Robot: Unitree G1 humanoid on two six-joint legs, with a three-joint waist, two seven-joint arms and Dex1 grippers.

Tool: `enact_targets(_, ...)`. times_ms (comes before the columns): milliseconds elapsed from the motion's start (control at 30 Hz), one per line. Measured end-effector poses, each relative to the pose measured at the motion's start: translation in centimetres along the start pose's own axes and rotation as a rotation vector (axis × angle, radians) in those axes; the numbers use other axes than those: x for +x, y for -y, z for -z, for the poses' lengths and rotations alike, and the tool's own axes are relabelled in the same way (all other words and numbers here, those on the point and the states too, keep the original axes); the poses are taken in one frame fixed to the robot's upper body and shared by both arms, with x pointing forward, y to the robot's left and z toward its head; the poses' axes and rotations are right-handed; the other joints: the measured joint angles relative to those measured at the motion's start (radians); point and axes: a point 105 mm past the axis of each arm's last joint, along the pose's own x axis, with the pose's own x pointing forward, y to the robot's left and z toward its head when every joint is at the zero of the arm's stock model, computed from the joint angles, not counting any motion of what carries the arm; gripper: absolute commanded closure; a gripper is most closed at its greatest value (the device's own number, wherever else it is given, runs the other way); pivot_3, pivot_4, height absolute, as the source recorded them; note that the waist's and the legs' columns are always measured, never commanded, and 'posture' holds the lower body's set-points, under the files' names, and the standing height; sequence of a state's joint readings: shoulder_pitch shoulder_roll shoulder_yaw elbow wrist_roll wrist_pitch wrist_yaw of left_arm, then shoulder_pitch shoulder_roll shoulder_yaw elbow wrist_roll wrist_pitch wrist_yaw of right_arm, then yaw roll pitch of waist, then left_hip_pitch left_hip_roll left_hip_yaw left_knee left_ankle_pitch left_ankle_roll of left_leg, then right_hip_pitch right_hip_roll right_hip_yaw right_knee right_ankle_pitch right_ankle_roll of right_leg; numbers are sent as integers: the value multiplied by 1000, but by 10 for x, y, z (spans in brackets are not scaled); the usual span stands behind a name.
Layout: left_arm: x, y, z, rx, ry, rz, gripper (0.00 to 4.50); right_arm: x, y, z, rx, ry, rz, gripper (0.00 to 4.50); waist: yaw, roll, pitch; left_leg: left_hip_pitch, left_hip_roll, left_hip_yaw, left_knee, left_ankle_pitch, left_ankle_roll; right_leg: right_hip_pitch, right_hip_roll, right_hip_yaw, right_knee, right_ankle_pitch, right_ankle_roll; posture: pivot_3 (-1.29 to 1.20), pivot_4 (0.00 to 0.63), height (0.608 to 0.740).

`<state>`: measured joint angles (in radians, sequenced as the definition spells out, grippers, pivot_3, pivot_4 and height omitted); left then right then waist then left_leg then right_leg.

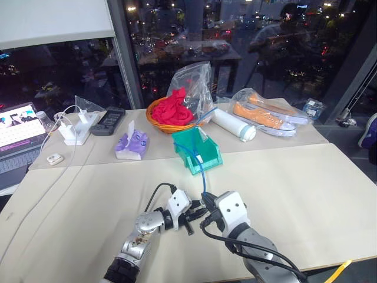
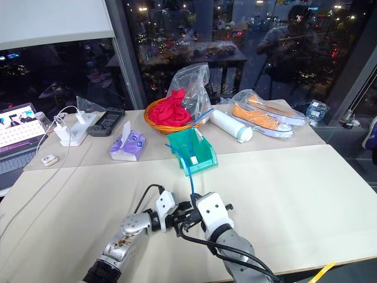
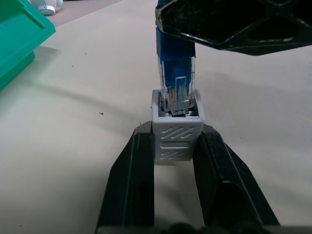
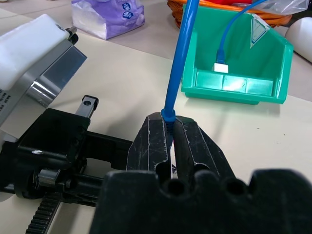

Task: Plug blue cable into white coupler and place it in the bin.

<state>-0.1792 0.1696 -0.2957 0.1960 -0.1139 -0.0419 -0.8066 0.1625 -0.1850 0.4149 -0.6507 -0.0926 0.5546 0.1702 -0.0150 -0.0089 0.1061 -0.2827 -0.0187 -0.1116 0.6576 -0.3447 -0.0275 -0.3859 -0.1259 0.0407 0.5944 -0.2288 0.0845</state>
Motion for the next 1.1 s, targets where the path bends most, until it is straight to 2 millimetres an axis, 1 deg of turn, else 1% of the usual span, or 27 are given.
enact_targets(167, 3, -2, -1, -48, -2, -19, 3864, 2, -1, -1, 29, -3, 9, 4500, 2, 0, -1, 0, 0, -1, -1, 0, 0, 1, 0, 0, 0, 0, 1, 0, 150, 732)
enact_targets(200, 4, -3, -1, -62, 0, -29, 3864, 2, -2, 6, 43, -36, 8, 4500, 4, 0, -1, 0, 0, -2, 0, 0, 0, 1, 0, 0, 0, -1, 1, 0, 150, 732)
enact_targets(333, 4, -4, -3, -90, 2, -39, 3864, 3, -1, 5, 56, -33, 17, 4500, 5, 1, -1, -1, -1, -3, -1, 0, -1, 0, 0, 0, 0, -2, 2, 0, 150, 732)
enact_targets(833, 3, -2, -2, -93, 2, -40, 3864, 2, -1, 5, 66, -33, 12, 4500, 7, 1, -1, 0, -1, -6, -9, 1, -4, 0, 0, -1, -1, -5, 1, 0, 150, 732)
enact_targets(1100, 3, -1, -2, -92, 2, -34, 3864, 3, -2, 4, 34, -33, 7, 4500, 6, 1, 0, 0, -1, -13, -13, 4, -8, 0, 0, -5, -1, -7, 1, 0, 150, 732)
